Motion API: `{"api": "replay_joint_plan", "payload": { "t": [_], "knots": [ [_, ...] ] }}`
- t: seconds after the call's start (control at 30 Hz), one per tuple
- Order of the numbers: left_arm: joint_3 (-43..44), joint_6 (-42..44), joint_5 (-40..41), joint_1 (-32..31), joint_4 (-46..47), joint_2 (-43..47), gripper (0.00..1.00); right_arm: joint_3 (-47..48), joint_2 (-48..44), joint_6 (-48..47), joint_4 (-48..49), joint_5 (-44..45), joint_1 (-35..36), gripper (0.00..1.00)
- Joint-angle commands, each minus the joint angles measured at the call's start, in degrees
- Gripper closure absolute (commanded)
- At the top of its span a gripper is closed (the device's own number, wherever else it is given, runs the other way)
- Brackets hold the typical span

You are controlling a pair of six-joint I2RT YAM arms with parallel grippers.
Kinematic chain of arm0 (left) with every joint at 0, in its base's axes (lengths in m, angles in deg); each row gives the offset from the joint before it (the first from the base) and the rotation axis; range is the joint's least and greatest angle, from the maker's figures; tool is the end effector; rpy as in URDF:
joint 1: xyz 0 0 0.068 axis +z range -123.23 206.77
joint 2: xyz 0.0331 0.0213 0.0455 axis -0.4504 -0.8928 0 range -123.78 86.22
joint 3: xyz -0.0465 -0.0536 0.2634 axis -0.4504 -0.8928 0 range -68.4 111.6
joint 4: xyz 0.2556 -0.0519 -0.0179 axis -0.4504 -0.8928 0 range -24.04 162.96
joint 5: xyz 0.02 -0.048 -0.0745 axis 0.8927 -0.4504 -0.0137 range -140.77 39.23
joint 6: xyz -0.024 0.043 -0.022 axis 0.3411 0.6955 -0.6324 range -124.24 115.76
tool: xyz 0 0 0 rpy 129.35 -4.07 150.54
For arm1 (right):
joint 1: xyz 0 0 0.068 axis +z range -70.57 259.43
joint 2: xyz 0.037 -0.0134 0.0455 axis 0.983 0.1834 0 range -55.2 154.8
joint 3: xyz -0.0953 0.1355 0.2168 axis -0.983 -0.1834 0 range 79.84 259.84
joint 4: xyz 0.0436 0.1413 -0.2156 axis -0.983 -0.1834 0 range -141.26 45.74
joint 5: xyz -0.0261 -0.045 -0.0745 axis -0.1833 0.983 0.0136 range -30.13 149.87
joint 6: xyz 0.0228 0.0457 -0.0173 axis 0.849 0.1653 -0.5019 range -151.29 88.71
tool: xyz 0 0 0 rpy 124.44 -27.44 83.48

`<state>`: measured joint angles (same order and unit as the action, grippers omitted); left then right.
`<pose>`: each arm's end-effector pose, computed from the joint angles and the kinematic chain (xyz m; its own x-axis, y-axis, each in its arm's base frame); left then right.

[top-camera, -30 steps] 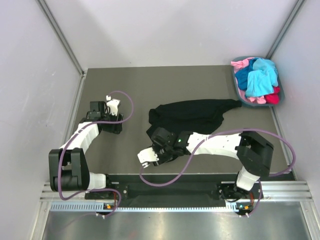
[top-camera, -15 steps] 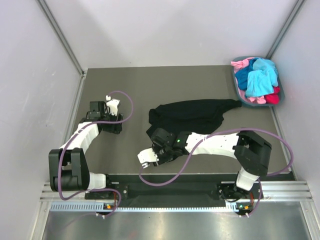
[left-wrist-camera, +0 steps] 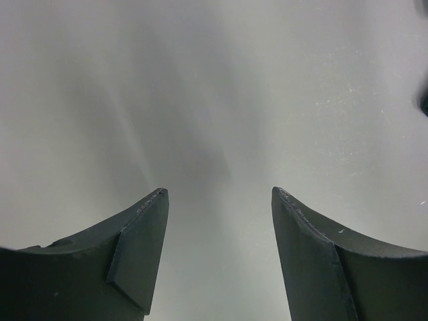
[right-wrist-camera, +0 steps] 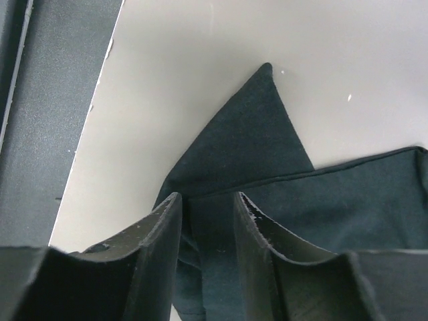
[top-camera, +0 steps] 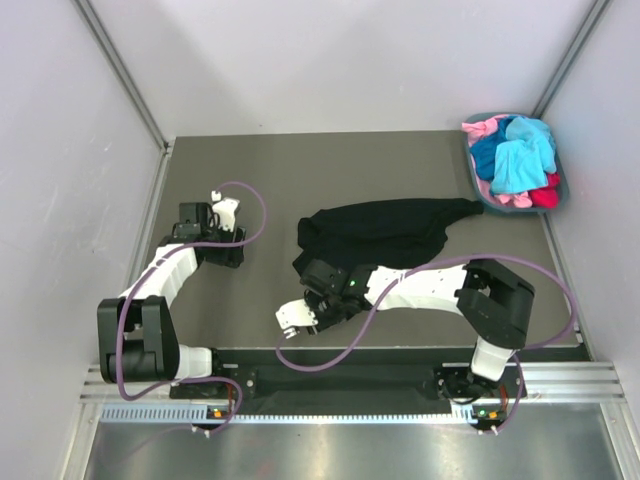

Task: Fold and stack the t-shirts
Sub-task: Flatten the tshirt out

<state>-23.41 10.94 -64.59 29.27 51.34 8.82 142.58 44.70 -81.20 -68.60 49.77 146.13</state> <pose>0.2652 0.0031 0.2026 -0.7548 0.2216 -0.6174 0.3063 0.9514 -0.0329 0.1323 0.3228 0.1777 0.4931 -0.7590 -0.4253 -0.8696 -0.4161 -0.2657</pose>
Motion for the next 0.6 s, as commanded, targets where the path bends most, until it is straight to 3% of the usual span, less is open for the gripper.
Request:
{"api": "replay_joint_plan", "payload": {
  "t": [0.0,0.23,0.37,0.57],
  "knots": [
    [1.33,0.64,-0.33,0.31,-0.43,0.94,0.32,2.47,0.65,0.78,0.87,0.70,0.45,0.64],
    [1.24,0.73,-0.15,0.22,-0.43,1.29,0.32,3.18,1.35,1.39,1.57,2.02,0.19,0.80],
    [1.41,0.82,-0.15,0.31,-0.52,1.29,0.32,3.88,0.13,1.22,2.28,4.91,-0.16,0.99],
    [3.34,0.73,-2.07,0.31,-2.10,1.21,0.32,12.13,-7.33,-0.98,-1.76,12.28,-5.51,1.00]
  ]
}}
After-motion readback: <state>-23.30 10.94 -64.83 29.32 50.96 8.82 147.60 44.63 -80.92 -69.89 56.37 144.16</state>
